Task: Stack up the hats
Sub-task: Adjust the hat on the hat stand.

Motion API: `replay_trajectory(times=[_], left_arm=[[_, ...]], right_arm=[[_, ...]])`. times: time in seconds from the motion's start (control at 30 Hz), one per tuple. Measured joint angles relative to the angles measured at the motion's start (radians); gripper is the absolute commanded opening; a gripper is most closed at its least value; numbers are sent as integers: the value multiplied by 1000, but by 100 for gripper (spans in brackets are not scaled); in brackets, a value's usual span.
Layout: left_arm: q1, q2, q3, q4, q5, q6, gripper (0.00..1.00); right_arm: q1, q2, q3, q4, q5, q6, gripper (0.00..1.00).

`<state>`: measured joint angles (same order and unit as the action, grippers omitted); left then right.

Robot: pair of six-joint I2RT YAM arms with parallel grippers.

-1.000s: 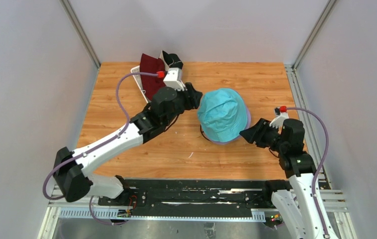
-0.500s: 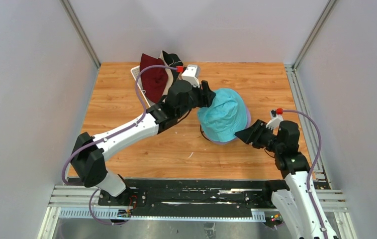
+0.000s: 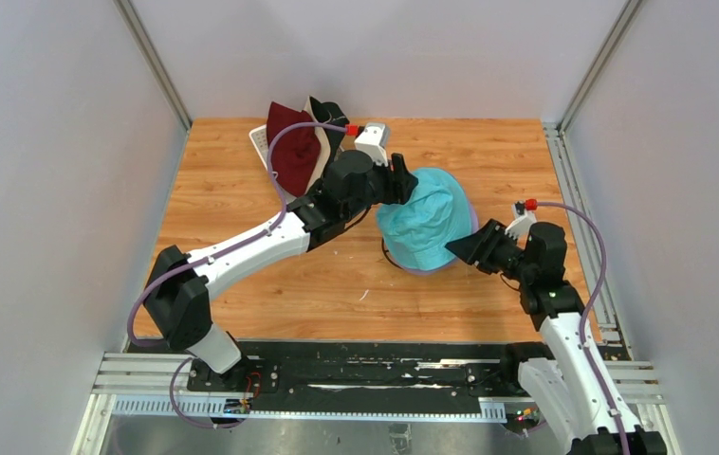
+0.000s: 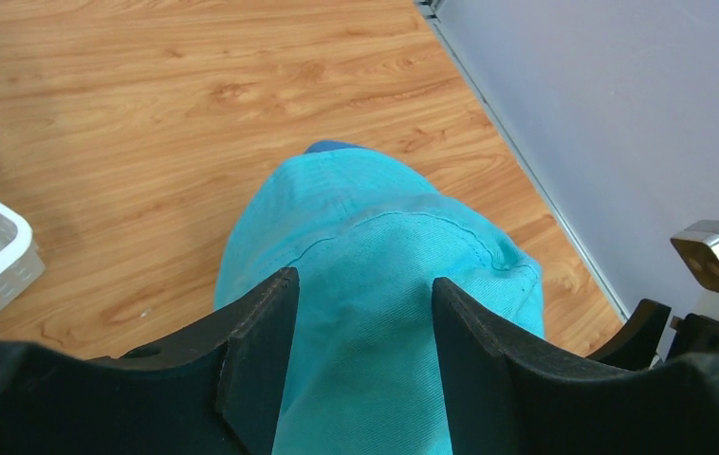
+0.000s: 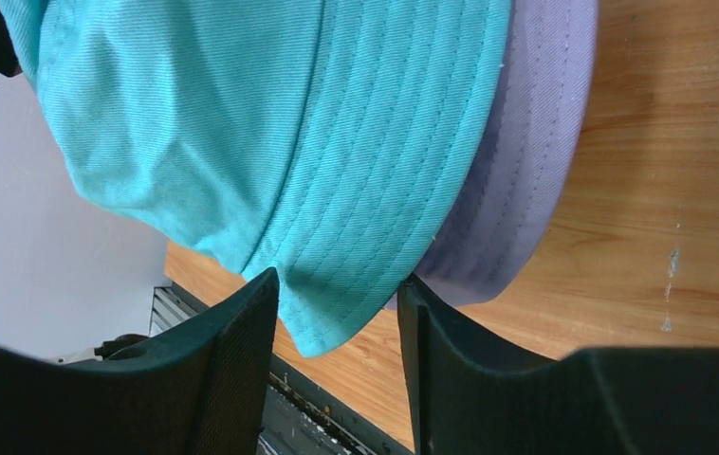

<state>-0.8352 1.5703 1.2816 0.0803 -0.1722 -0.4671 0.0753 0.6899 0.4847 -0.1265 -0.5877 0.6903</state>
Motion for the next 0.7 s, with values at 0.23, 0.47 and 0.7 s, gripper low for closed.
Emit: replay_trajectory(times=[0.23, 0.47, 0.7], left_arm=[[0, 0, 0, 3, 5, 0, 58], [0, 0, 0, 3, 5, 0, 58], [0, 0, -4, 5, -11, 5, 58]], right_arm=[[0, 23, -13, 27, 21, 5, 6], [0, 45, 5, 29, 92, -24, 1], [0, 117, 91, -19, 240, -100, 1]])
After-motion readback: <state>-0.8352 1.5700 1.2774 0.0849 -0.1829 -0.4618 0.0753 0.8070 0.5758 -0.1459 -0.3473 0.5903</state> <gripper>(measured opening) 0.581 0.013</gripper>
